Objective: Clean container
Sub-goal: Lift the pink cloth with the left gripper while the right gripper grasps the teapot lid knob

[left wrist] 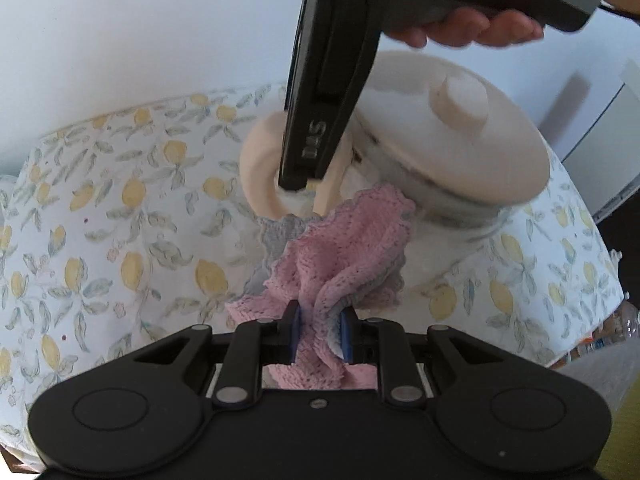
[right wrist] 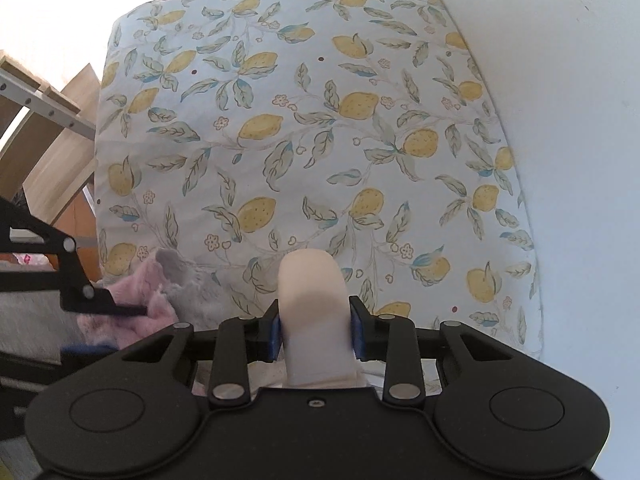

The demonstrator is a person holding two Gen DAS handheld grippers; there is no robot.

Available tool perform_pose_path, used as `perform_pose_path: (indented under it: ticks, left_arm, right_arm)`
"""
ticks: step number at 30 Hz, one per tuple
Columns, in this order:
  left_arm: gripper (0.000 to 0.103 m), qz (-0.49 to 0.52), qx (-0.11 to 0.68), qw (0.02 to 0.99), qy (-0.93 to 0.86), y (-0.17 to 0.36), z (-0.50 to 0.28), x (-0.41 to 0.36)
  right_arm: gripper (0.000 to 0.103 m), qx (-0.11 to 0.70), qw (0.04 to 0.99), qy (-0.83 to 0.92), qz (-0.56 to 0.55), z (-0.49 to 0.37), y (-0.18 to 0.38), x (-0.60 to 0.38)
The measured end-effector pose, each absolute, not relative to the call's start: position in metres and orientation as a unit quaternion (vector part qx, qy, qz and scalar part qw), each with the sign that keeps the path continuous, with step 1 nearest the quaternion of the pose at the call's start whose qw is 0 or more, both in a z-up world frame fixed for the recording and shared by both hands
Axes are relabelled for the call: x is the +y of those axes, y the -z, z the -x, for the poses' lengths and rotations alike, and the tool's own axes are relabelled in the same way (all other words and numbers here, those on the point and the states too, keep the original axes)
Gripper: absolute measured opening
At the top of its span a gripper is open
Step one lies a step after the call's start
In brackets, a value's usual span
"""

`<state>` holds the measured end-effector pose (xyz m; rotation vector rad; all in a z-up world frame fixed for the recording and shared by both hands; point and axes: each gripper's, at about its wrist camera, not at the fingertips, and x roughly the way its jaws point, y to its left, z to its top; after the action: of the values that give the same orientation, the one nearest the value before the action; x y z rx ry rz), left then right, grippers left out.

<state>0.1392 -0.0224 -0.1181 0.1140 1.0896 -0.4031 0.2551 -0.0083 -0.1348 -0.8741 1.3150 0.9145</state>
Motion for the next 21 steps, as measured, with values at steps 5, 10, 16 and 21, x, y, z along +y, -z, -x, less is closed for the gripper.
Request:
perform_pose_path:
  ticks: [5,10,16,21]
  left_arm:
    - [0.019,-0.044,0.507,0.842,0.178,0.118,-0.151,-0.021]
    - [0.019,-0.035,0.505,0.843,0.18,0.12,-0.162,-0.022]
    - [0.019,-0.047,0.496,0.842,0.204,0.124,-0.167,-0.03]
    - [0.019,-0.068,0.486,0.841,0.23,0.132,-0.167,-0.04]
  right_arm:
    - [0.037,0.572,0.61,-0.388,0.386,-0.254,0.136,-0.005]
    - [0.037,0.565,0.611,-0.389,0.394,-0.25,0.131,-0.004]
    - [0.037,0.574,0.612,-0.391,0.378,-0.255,0.129,-0.007]
    - [0.037,0.576,0.613,-0.389,0.376,-0.255,0.129,-0.006]
